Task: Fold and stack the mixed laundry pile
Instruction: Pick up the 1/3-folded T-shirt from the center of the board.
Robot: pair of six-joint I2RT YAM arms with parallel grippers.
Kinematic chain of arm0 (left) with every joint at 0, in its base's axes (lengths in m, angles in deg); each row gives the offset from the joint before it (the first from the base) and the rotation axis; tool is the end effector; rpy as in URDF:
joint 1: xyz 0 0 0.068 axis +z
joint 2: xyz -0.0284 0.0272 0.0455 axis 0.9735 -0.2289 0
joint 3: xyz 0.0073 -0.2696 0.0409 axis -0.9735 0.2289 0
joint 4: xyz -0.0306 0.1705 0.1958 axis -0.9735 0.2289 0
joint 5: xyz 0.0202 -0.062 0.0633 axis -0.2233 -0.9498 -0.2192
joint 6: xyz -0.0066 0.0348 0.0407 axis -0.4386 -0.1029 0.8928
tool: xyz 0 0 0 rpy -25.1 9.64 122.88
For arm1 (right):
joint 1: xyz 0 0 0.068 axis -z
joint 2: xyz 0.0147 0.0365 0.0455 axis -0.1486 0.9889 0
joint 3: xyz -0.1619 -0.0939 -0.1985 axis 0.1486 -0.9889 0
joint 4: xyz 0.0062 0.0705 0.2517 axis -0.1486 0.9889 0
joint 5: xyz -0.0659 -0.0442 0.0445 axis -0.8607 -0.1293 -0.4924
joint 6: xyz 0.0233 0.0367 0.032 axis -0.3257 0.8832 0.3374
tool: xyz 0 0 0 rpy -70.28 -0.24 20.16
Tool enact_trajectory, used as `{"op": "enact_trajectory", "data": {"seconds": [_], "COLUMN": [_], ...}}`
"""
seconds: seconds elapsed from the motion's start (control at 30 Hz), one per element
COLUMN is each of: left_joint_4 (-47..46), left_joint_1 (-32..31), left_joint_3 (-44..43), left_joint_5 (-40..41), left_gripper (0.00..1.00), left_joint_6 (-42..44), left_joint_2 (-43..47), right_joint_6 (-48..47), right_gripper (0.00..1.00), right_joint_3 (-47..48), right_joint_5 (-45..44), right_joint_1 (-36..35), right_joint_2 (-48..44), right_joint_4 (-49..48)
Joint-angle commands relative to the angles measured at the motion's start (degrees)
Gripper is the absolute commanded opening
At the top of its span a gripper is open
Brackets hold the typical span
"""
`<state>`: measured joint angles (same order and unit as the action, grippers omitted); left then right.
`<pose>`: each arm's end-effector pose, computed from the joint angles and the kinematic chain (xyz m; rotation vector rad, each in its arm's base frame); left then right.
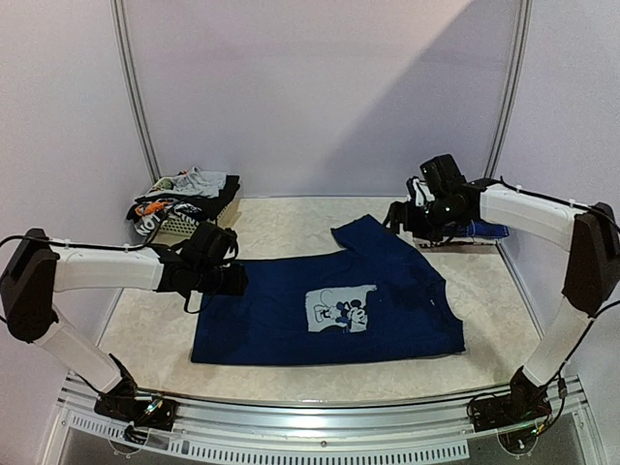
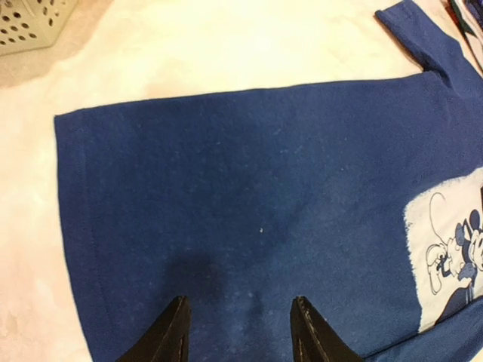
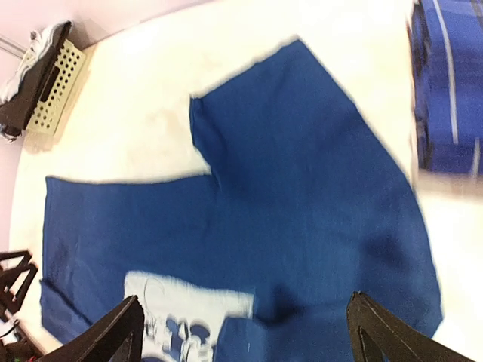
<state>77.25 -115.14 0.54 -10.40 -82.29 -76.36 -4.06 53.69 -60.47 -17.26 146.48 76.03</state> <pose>0.2346 -0.1752 0.1811 0.0497 2.4519 -0.2532 0.3379 0.1680 0.2633 -0.0235 2.5027 0.5456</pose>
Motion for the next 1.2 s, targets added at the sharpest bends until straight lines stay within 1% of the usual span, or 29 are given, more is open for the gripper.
{"op": "enact_trajectory", "data": {"seconds": [0.0, 0.1, 0.13, 0.23, 0.4, 0.53, 0.67, 0.9, 1.17], "left_joint_4": [2.75, 2.38, 2.08, 1.00, -0.29, -1.96, -3.44, -4.40, -4.54], "left_joint_1": [-0.83, -0.83, -0.83, -0.83, -0.83, -0.83, -0.83, -0.83, -0.92], "left_joint_3": [0.12, 0.86, 1.15, 2.33, 4.05, 4.66, 4.46, 2.80, 1.34], "left_joint_5": [2.78, 2.69, 2.64, 2.02, 1.45, 0.50, -0.47, -2.22, -2.59], "left_gripper": [0.46, 0.46, 0.46, 0.46, 0.46, 0.46, 0.46, 0.46, 0.45], "left_joint_6": [1.98, 2.47, 2.68, 2.99, 3.11, 3.37, 3.39, 3.18, 2.28], "left_joint_2": [2.12, 2.81, 3.14, 4.13, 5.43, 5.15, 4.40, 2.21, -0.11], "right_joint_6": [-6.29, -8.12, -8.45, -10.12, -11.29, -11.34, -8.54, -1.45, 4.11], "right_gripper": [0.94, 0.92, 0.91, 0.89, 0.88, 0.87, 0.82, 0.78, 0.76], "right_joint_3": [8.85, 21.36, 25.16, 35.24, 48.99, 57.73, 62.74, 66.25, 70.35], "right_joint_5": [-2.89, -1.80, -1.01, 2.06, 8.02, 14.48, 20.86, 25.27, 27.12], "right_joint_1": [1.67, 3.24, 3.68, 4.87, 7.01, 8.08, 9.58, 11.88, 13.07], "right_joint_2": [9.37, 16.49, 20.23, 28.41, 39.19, 46.62, 52.64, 59.53, 66.54], "right_joint_4": [1.73, 5.23, 5.97, 7.87, 8.64, 6.93, 2.55, -4.36, -8.61]}}
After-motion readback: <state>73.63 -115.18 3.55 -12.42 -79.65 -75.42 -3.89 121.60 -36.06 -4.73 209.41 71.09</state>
